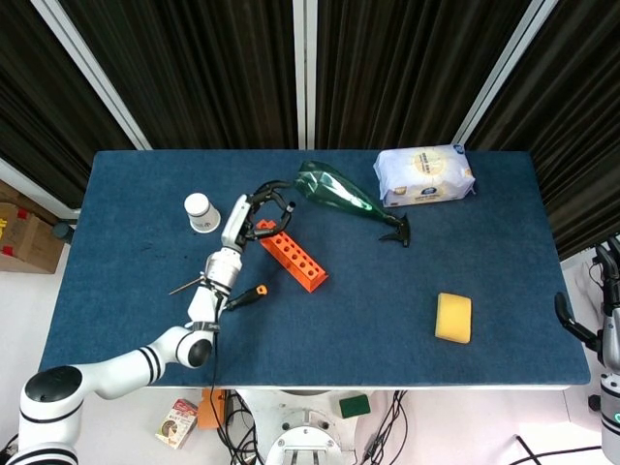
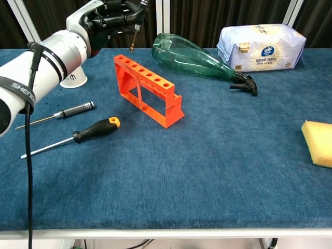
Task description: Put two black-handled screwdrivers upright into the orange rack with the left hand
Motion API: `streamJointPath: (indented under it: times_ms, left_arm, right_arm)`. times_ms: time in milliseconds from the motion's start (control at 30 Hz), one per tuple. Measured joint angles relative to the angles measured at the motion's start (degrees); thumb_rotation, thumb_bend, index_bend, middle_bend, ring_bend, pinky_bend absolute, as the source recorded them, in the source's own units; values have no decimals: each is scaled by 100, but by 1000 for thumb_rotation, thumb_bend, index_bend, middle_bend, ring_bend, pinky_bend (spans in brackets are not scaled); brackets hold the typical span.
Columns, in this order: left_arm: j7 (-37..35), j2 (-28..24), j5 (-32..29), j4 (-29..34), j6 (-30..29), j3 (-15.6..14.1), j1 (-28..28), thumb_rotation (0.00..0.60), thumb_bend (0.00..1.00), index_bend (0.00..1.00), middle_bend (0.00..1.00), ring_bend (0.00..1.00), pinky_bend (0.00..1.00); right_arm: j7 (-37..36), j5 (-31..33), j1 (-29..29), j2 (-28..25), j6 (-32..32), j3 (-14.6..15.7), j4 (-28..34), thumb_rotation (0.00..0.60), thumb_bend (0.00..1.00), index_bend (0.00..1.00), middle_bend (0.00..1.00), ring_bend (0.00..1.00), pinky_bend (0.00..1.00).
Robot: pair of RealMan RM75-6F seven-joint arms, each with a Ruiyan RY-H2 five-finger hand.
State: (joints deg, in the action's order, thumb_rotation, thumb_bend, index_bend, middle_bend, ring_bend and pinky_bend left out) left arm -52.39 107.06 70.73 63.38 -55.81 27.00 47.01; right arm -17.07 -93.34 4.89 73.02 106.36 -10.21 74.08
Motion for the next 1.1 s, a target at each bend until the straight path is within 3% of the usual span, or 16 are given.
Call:
streamJointPath:
  times_ms: [367, 1100]
  left_arm:
    - [-306, 165, 28, -614, 51, -12, 149, 600, 342, 618, 236, 91, 188]
    - [-461, 271, 27, -819, 140, -143, 184, 600, 345, 616, 230, 79, 176]
  right_arm:
    - [26, 47, 13, -10, -78, -5, -4, 600, 379, 0, 0, 0, 0]
    - [-84, 119, 9, -3, -105, -38, -103, 600, 379, 0, 0, 0, 0]
